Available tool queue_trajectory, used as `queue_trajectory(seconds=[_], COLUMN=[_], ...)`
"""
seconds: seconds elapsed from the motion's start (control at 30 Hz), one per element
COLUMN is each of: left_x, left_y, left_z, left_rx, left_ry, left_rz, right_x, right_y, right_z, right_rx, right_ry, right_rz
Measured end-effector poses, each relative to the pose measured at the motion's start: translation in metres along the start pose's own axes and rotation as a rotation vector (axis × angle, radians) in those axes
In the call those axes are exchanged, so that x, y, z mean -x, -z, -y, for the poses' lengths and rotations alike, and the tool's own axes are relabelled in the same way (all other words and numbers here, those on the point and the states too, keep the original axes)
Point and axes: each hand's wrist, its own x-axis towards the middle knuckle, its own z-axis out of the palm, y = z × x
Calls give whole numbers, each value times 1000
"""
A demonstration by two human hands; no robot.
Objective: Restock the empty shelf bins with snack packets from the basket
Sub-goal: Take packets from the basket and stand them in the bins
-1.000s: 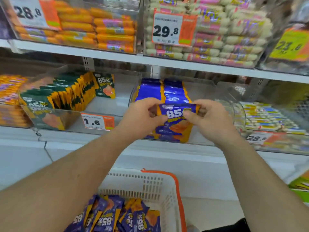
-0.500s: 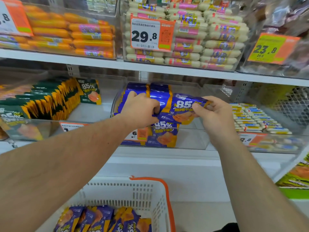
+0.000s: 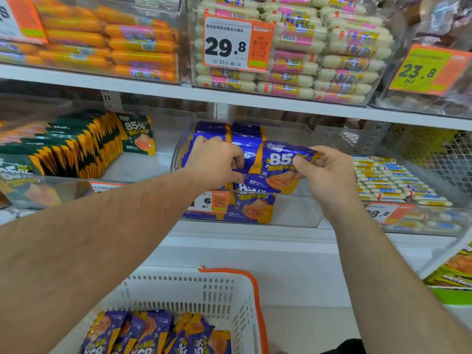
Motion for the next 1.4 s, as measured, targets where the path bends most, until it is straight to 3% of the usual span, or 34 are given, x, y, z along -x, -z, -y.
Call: queue_trajectory(seconds=[0.17, 0.27, 0.4, 0.6, 0.73, 0.87, 1.2, 1.4], left_x=[4, 17, 27, 17, 18, 21, 25, 29], left_y=[7, 18, 18, 17, 15, 5, 2, -2], left_z=[2, 3, -2, -1, -3, -9, -20, -21], left_rx=[57, 293, 498, 220, -29, -205, -280, -296], left_ry=[-43, -24, -93, -153, -169, -166, -18, -33], left_rz=[31, 39, -102, -178, -72, -39, -19, -52], right_x=[5, 5, 4, 5, 4, 6, 7, 14], right_y=[-18, -21, -21, -22, -23, -27, -32, -37], right_z=[-17, -18, -17, -17, -26, -39, -45, -43], right_rx=[183, 270, 323, 378, 608, 657, 634, 718], right_ry=[-40, -27, -20, 52, 115, 88, -1, 4], right_rz=[76, 81, 105, 105, 138, 145, 171, 40])
